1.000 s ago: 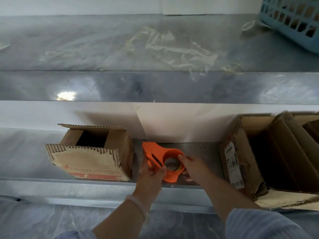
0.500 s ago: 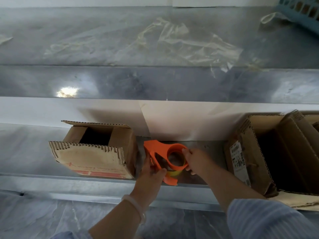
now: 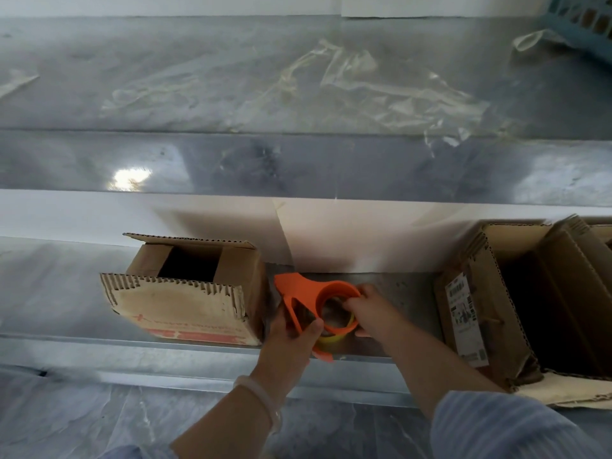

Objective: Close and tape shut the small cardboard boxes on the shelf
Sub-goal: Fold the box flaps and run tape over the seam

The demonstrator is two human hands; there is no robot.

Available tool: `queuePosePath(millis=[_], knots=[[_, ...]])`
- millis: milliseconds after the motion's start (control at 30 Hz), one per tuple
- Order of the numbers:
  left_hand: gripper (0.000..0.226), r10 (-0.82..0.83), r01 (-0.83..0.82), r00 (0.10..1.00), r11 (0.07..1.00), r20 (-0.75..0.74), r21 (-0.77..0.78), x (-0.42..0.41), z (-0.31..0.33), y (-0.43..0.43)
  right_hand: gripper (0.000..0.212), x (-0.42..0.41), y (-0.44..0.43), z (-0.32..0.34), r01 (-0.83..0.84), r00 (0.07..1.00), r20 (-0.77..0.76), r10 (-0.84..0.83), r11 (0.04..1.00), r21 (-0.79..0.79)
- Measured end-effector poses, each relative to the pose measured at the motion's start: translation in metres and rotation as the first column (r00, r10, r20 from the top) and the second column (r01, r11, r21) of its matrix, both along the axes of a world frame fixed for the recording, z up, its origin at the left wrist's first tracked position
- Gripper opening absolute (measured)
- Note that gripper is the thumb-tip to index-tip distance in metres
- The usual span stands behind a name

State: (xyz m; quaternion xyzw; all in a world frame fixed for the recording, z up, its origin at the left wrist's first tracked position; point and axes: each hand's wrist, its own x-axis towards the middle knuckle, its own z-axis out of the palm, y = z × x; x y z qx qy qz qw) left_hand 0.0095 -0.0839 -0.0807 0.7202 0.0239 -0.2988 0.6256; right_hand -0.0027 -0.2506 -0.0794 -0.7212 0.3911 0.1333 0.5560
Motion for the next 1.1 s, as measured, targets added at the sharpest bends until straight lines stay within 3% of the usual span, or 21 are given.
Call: queuePosePath(millis=[67,133,233,300,367,467,533,600,800,933,1100], knots=[[0.046,-0.005,0.005,1.0,1.0,0.009,0.0,0.001,0.0,0.001,0.032,-0.002,0.002,0.0,0.109,0.994,0.008,-0.112,0.981,0.161],[0.036,0.014,-0.015,1.0,0.999,-0.015,-0.04,0.002,-0.001,0.001,0.04,-0.007,0.004,0.0,0.181,0.979,0.031,-0.2,0.932,0.315],[0.036,0.004,-0.011,0.997,0.995,-0.074,-0.103,0.0,0.002,0.001,0.05,-0.016,0.008,0.0,0.177,0.967,0.099,-0.236,0.896,0.406],[0.048,-0.025,0.016,0.996,0.993,-0.082,-0.114,-0.003,0.005,0.002,0.07,-0.023,0.01,0.001,0.139,0.963,0.173,-0.205,0.933,0.332],[0.058,-0.084,0.076,0.993,0.993,-0.088,-0.092,-0.006,0.007,0.002,0.076,-0.032,0.011,0.005,0.11,0.952,0.262,-0.158,0.976,0.19],[0.056,-0.158,0.159,0.983,0.987,-0.097,0.006,-0.012,0.015,0.004,0.079,-0.056,0.019,0.014,0.032,0.902,0.43,0.04,0.986,-0.161],[0.053,-0.115,0.099,0.971,0.991,-0.211,-0.085,-0.014,0.02,0.005,0.087,-0.069,0.026,0.021,0.041,0.809,0.527,0.261,0.869,-0.493],[0.045,-0.078,0.001,0.945,0.971,-0.319,-0.237,-0.018,0.03,0.005,0.093,-0.077,0.029,0.023,0.1,0.734,0.562,0.381,0.758,-0.645],[0.044,-0.122,-0.156,0.882,0.836,-0.456,-0.526,-0.031,0.047,-0.003,0.092,-0.082,0.027,0.037,0.15,0.647,0.603,0.467,0.697,-0.701],[0.044,-0.237,-0.087,0.878,0.777,-0.416,-0.624,-0.029,0.06,-0.004,0.091,-0.09,0.025,0.043,0.115,0.601,0.564,0.567,0.636,-0.763],[0.054,-0.224,-0.066,0.914,0.742,-0.34,-0.667,-0.035,0.059,-0.011,0.049,-0.096,0.038,0.049,0.183,0.531,0.594,0.605,0.603,-0.777]])
